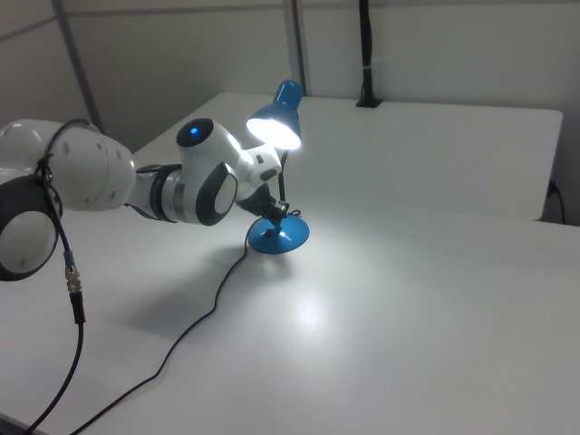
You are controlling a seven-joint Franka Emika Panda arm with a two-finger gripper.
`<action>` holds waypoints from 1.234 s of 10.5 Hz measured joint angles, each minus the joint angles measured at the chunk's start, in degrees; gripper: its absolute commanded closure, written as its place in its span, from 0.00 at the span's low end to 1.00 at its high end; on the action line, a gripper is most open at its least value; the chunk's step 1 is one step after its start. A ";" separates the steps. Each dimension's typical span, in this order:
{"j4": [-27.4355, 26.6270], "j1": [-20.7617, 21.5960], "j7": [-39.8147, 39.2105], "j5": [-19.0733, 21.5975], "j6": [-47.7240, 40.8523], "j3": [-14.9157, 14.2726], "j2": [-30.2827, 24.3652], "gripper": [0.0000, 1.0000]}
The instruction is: Turn on the lamp
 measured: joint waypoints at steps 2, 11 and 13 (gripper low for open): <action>-0.97 0.24 0.00 -0.01 -7.26 0.36 -3.53 1.00; -2.53 5.25 -0.01 0.02 -60.86 3.16 -31.08 0.02; -3.00 6.12 0.01 0.02 -62.18 1.84 -32.92 0.00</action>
